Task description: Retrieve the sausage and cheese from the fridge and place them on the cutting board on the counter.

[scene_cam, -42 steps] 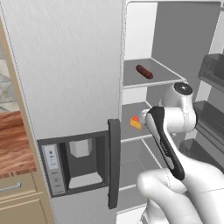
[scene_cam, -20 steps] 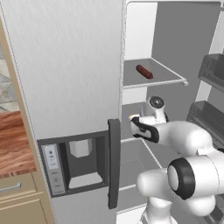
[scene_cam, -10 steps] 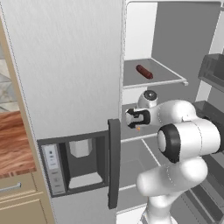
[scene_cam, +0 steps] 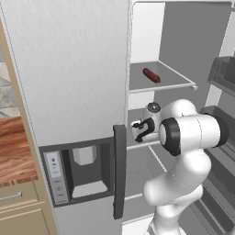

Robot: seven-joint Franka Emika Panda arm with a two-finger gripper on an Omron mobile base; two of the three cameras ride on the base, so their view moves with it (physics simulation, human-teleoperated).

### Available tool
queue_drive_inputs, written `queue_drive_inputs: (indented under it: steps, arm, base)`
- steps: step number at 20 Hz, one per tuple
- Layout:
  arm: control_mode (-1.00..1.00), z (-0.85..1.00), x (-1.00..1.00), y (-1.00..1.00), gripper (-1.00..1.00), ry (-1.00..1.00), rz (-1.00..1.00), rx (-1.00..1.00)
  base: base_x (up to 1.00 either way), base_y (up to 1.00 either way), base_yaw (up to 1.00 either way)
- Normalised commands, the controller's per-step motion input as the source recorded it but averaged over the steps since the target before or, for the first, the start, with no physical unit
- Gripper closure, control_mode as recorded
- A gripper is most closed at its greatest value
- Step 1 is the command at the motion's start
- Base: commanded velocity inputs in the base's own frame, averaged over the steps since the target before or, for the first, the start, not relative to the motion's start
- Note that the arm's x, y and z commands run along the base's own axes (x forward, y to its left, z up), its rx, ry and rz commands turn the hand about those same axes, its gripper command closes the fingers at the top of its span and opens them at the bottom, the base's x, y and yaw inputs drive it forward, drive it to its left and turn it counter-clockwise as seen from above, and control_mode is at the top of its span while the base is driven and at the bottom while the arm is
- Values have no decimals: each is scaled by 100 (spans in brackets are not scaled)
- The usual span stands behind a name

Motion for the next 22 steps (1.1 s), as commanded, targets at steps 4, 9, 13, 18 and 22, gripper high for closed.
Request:
queue_drive_inputs:
  steps: [4,9,13,18,22]
  arm:
    - [-100,-22,4,-1,-100,0,0,0]
    - [-100,-18,0,-1,100,0,0,0]
    - [-100,0,0,0,100,0,0,0]
    - [-100,0,-17,0,100,-3,0,0]
    - [-100,45,-49,0,100,-4,0,0]
  base:
    - [0,0,0]
    - [0,0,0]
    - [0,0,0]
    - [0,0,0]
    - [0,0,0]
